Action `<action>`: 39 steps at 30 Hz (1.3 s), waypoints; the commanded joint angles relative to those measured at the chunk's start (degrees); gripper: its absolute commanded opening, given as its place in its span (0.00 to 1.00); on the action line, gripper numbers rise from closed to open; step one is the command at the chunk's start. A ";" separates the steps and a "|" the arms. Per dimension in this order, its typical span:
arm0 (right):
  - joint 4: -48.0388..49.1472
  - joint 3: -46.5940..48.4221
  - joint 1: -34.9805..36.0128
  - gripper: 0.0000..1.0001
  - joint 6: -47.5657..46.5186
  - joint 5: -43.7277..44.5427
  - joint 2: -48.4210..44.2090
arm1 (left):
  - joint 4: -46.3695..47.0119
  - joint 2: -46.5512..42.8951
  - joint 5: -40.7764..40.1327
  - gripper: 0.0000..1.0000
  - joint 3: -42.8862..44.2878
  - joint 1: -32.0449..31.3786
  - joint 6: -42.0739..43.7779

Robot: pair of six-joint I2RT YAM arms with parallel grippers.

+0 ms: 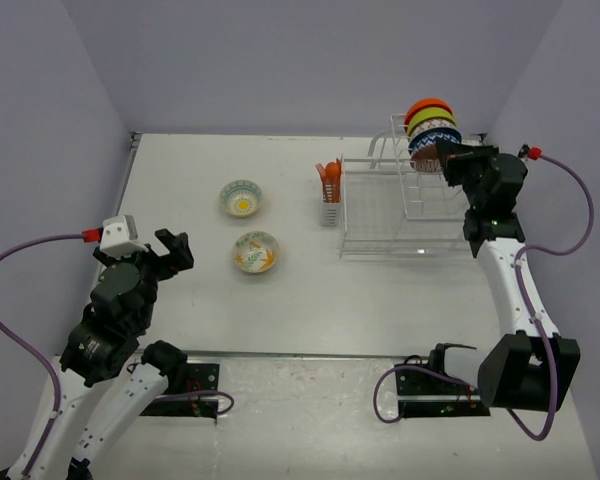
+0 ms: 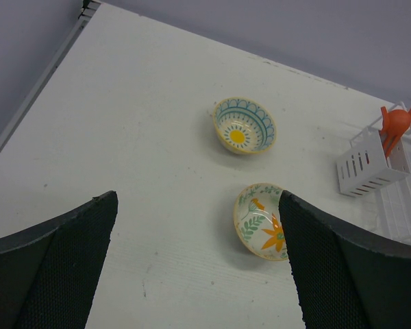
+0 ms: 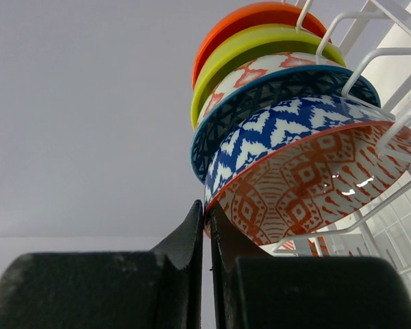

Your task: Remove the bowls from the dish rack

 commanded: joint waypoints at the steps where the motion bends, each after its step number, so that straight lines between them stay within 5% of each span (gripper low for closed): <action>1: 3.63 -1.24 -0.55 0.00 1.87 1.80 -2.32 | 2.38 -0.07 -0.31 1.00 -0.78 -0.20 -0.14; 13: 19.18 -9.24 -0.55 0.00 9.60 0.14 -9.53 | 2.47 -0.07 0.04 1.00 -0.78 -0.20 -0.05; 24: 21.92 -6.71 -0.46 0.00 9.96 -7.41 -14.80 | 2.03 -1.56 -1.80 1.00 -0.43 -0.20 -0.49; 31: 11.65 5.94 5.51 0.00 -8.18 -18.57 -15.42 | 1.24 -1.65 -3.38 1.00 0.01 -0.20 -1.28; 39: -12.75 20.81 26.51 0.00 -39.56 -22.38 -11.04 | -1.13 -4.72 -9.01 1.00 0.80 -0.11 -4.18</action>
